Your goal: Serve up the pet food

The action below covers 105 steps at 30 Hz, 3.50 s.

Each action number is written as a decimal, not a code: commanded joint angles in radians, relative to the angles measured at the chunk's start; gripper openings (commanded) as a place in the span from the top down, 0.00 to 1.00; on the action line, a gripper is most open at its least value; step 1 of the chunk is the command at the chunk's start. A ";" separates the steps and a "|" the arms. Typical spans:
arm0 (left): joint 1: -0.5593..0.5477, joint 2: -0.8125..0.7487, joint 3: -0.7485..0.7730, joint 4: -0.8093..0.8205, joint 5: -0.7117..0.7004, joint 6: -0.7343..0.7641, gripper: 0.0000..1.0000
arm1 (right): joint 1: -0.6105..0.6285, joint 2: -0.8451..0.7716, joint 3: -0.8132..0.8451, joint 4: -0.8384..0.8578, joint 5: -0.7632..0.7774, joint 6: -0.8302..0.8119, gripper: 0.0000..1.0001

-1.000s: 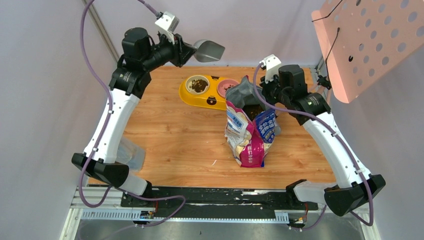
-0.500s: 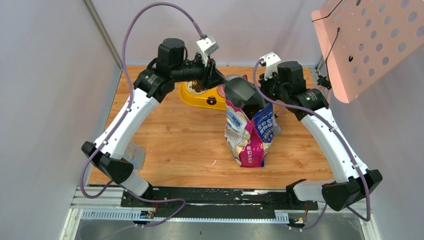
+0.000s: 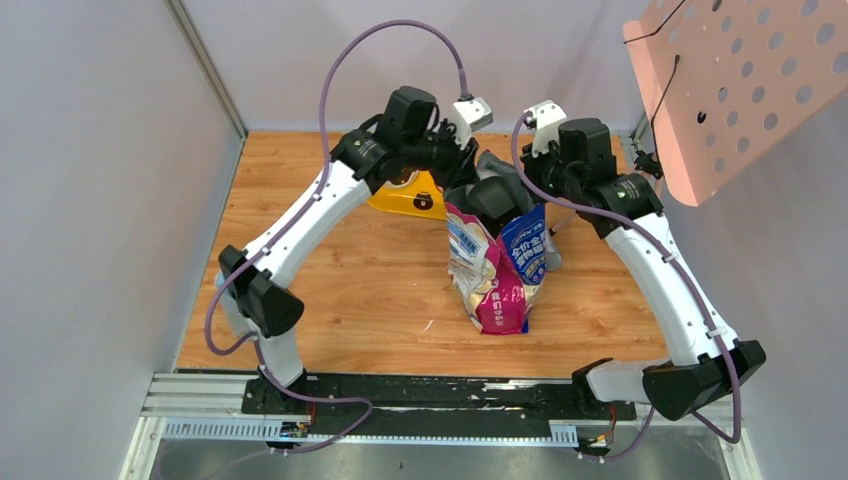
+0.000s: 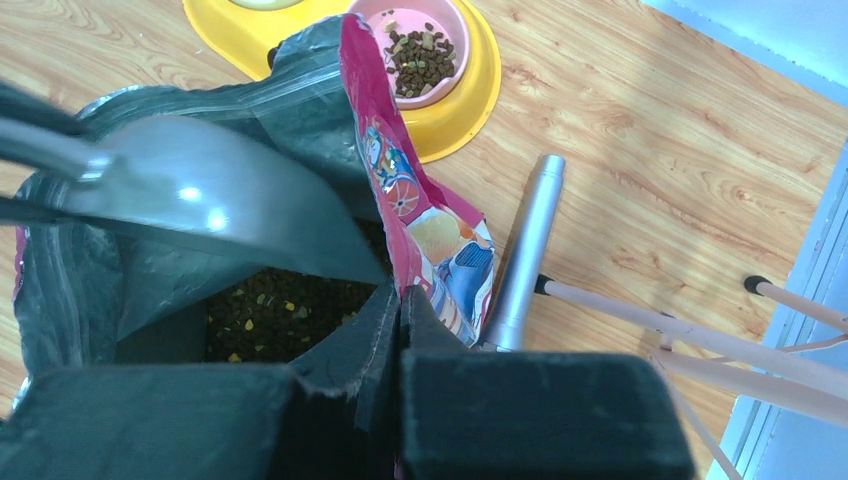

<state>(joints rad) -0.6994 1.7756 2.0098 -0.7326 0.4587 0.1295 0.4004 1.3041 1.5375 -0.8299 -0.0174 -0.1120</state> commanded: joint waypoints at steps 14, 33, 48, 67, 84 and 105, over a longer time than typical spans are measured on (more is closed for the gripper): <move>-0.120 0.195 -0.002 -0.011 -0.366 -0.231 1.00 | -0.003 -0.015 0.105 0.167 -0.041 0.029 1.00; -0.171 0.220 -0.175 -0.009 -0.209 -0.309 1.00 | -0.016 -0.078 -0.059 0.183 0.011 0.025 1.00; -0.067 0.149 -0.224 -0.042 0.044 -0.262 1.00 | -0.036 -0.094 -0.060 0.177 -0.002 0.038 1.00; -0.017 0.189 -0.061 -0.097 0.256 -0.237 1.00 | -0.041 -0.068 -0.019 0.142 -0.032 0.048 1.00; 0.031 0.173 0.050 -0.056 0.347 -0.279 1.00 | -0.041 -0.054 -0.006 0.127 -0.021 0.031 1.00; 0.170 -0.020 -0.068 0.134 0.094 -0.551 1.00 | -0.040 -0.050 -0.028 0.118 -0.014 0.028 1.00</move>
<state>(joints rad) -0.5438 1.8851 1.9320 -0.6674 0.7460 -0.3691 0.3649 1.2572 1.4734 -0.7776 -0.0353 -0.0803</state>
